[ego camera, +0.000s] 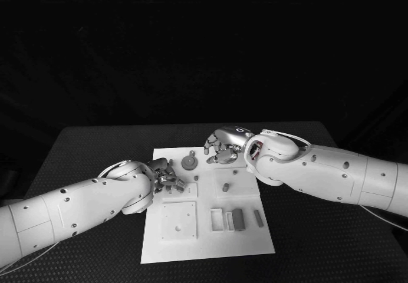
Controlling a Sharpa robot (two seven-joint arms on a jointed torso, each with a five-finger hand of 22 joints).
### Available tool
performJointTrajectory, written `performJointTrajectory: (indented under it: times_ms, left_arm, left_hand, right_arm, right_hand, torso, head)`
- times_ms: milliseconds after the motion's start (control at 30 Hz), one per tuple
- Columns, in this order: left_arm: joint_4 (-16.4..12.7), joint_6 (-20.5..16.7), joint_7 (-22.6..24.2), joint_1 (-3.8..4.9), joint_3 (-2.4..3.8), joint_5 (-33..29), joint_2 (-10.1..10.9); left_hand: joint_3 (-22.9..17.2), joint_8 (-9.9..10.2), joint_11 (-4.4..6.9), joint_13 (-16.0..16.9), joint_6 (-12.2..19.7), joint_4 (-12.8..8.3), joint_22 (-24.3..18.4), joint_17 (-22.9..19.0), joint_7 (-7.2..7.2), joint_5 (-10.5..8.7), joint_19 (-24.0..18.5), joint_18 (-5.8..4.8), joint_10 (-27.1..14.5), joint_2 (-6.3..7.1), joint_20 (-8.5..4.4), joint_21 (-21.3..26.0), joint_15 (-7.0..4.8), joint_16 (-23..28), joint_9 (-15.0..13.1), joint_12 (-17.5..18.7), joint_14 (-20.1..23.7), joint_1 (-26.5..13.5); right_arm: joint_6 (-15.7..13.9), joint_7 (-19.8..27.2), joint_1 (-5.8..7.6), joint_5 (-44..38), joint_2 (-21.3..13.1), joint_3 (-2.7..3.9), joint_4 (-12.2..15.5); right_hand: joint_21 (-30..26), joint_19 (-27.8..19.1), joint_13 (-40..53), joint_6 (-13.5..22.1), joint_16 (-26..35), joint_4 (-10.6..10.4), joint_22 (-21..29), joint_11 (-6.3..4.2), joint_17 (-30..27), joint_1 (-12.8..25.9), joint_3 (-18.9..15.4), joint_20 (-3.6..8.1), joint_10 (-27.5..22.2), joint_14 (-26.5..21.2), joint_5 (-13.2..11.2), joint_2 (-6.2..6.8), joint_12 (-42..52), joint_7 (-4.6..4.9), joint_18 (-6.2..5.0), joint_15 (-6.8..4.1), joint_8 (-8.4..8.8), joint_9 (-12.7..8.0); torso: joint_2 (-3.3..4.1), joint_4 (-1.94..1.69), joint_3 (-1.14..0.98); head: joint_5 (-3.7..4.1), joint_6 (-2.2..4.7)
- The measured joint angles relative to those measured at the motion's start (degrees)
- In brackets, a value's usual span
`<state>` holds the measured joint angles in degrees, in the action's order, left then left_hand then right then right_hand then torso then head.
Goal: Assemble the parts on the task board
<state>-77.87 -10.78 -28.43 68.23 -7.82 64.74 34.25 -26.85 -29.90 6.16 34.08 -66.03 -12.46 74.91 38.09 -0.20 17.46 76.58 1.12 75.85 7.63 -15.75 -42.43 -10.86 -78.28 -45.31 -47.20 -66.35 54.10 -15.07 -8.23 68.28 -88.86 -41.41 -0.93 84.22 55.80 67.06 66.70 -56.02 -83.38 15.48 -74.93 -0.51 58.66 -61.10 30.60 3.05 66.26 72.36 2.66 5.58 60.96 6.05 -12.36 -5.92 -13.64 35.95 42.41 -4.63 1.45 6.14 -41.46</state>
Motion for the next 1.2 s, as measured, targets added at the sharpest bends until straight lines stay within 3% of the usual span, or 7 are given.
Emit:
performJointTrajectory:
  times_ms: [1200]
  left_arm:
    - [2.0, 0.5, 0.1, -0.29, 0.0, 0.7, -1.0]
  left_hand:
    - [0.1, 0.2, -0.01, -0.1, 0.0, -0.1, 0.0, 0.0, -0.02, -0.72, 0.0, 0.0, 0.0, -0.07, -0.01, 0.0, 0.1, 0.0, 0.0, 0.0, -0.1, -0.1]
  right_arm:
    - [0.0, 0.0, 0.0, 0.1, 0.0, 0.01, -0.3]
  right_hand:
    - [0.0, 0.2, 0.0, 0.0, 0.0, -0.2, 0.0, 0.0, 0.0, 0.0, 0.2, -0.01, 0.0, 0.0, 0.0, 0.0, 0.0, 0.01, 0.0, 0.01, 0.0, 0.0]
  torso:
    - [0.03, 0.07, -0.07]
  head:
    - [-0.19, -0.13]
